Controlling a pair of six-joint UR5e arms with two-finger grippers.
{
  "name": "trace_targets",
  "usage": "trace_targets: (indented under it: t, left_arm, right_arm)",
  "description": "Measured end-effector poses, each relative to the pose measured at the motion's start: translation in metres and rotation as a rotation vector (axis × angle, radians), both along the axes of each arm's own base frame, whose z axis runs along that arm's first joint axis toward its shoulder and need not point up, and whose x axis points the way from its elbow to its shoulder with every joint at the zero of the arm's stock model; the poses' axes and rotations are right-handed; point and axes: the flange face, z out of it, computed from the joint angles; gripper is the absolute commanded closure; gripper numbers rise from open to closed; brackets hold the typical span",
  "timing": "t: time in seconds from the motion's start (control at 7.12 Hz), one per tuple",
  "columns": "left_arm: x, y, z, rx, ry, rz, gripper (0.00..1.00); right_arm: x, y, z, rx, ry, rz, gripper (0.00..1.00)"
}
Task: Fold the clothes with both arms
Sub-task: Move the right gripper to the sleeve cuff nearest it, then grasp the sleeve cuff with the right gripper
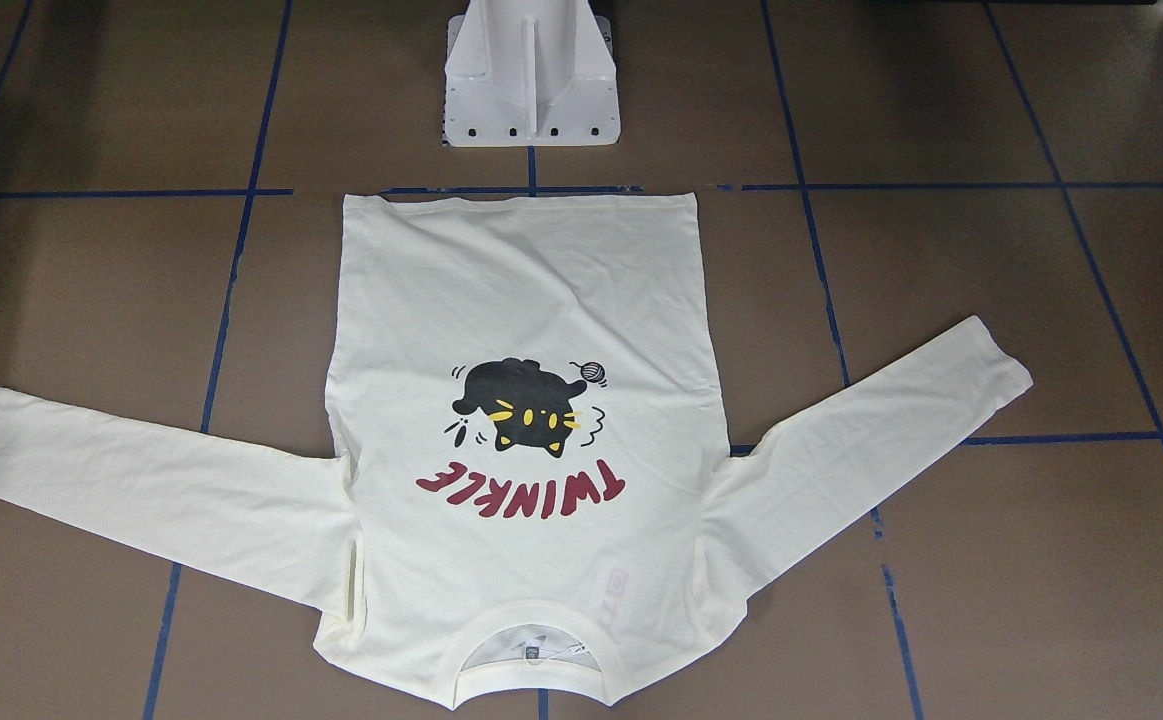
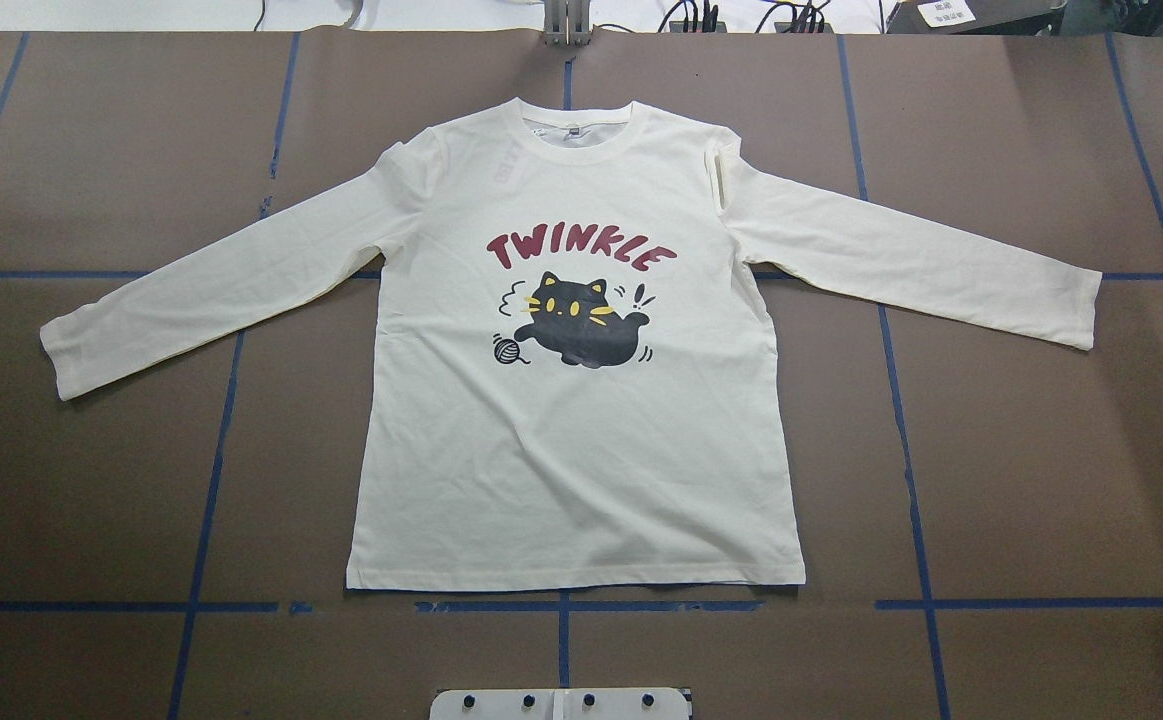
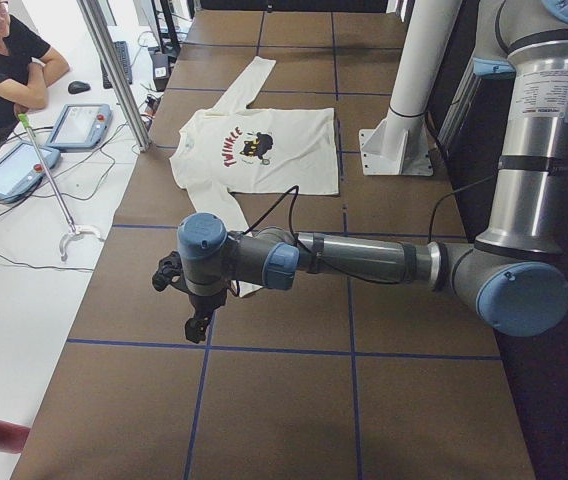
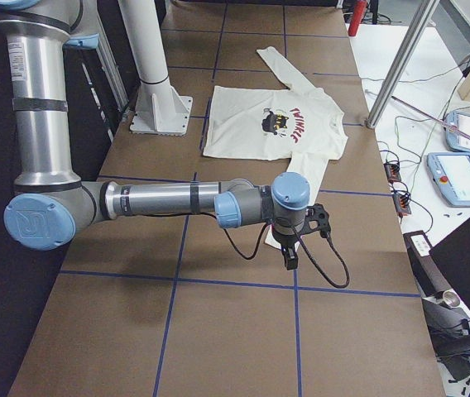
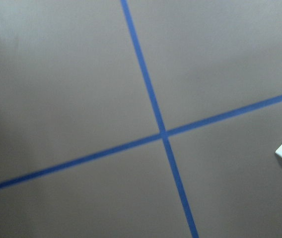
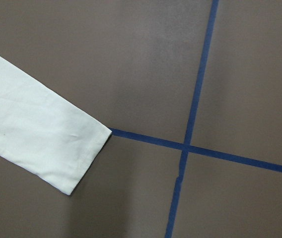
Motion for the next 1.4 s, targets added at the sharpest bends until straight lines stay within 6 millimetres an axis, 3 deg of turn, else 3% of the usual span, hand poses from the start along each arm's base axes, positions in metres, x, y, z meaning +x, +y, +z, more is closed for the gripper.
trace_targets:
  t: [0.28, 0.56, 0.84, 1.26, 1.4]
  left_arm:
    - [0.0, -0.004, -0.011, 0.042, 0.004, -0.002, 0.0]
    - [0.001, -0.004, -0.008, 0.022, 0.011, -0.031, 0.0]
    - [0.0, -0.001, -0.005, 0.031, 0.014, -0.043, 0.0]
    - [0.0, 0.003, -0.001, 0.034, 0.015, -0.044, 0.0]
    - [0.0, 0.004, -0.001, 0.033, 0.015, -0.044, 0.0]
  right_arm:
    - [-0.079, 0.004, 0.023, 0.011, -0.06, 0.062, 0.0]
    - [-0.144, 0.005, 0.028, 0.001, -0.071, 0.119, 0.0]
    - [-0.169, 0.0, 0.038, -0.015, -0.044, 0.129, 0.0]
    - [-0.176, -0.005, 0.063, -0.057, -0.016, 0.122, 0.0]
    - [-0.177, -0.007, 0.068, -0.067, -0.011, 0.121, 0.08]
